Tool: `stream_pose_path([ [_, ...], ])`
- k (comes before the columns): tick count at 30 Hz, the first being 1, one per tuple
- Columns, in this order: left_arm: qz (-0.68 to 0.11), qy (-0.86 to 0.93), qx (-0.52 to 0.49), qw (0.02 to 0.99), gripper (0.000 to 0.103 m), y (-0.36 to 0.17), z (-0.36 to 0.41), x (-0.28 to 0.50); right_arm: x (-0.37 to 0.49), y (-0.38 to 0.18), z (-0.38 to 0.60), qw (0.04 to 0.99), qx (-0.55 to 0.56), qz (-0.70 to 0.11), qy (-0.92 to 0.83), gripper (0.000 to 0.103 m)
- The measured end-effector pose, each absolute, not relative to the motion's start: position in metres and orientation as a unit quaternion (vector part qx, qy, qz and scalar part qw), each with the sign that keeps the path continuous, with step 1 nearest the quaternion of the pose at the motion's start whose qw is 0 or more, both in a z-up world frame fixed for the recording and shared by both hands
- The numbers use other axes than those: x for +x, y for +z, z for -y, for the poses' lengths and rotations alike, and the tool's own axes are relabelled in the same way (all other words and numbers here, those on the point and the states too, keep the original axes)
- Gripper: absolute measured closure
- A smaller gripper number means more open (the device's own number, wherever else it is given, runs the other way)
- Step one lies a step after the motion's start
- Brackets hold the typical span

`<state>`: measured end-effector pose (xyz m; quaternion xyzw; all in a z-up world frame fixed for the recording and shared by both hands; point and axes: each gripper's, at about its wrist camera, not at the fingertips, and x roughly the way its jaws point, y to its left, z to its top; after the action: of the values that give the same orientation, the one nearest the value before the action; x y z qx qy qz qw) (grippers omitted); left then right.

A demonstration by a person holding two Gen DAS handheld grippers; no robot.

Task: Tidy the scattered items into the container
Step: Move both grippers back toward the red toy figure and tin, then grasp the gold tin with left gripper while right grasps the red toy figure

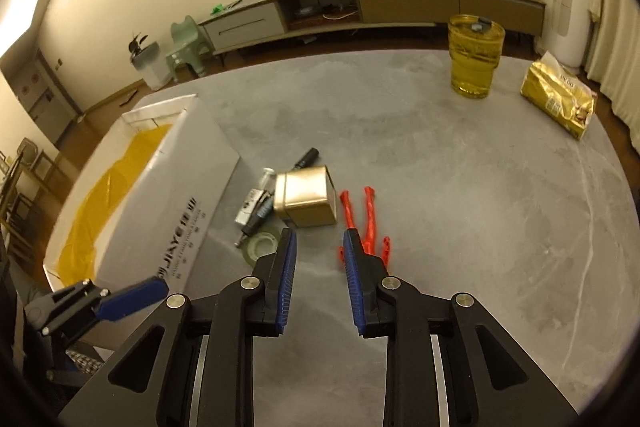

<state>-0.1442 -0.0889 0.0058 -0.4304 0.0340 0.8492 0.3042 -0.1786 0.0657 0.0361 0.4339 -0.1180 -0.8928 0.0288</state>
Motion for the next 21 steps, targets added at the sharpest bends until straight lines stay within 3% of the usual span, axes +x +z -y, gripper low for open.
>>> stream_pose_path([
  [3,-0.028,0.852,-0.432,0.294,0.057,0.001,0.081,-0.158,-0.184,0.022,-0.073,0.031,0.448,0.120,-0.885,0.074],
  [5,-0.020,0.857,-0.432,0.281,0.050,-0.001,0.078,-0.170,-0.188,0.013,-0.076,0.032,0.453,0.117,-0.883,0.068],
  [9,0.004,0.858,-0.435,0.273,0.046,-0.002,0.073,-0.194,-0.194,-0.006,-0.078,0.044,0.465,0.108,-0.878,0.062],
  [13,0.051,0.848,-0.454,0.269,0.037,-0.009,0.065,-0.219,-0.200,-0.029,-0.077,0.052,0.483,0.080,-0.870,0.061],
  [21,0.019,0.840,-0.478,0.255,0.037,-0.039,0.020,-0.256,-0.212,-0.049,-0.072,0.063,0.489,0.017,-0.870,0.053],
])
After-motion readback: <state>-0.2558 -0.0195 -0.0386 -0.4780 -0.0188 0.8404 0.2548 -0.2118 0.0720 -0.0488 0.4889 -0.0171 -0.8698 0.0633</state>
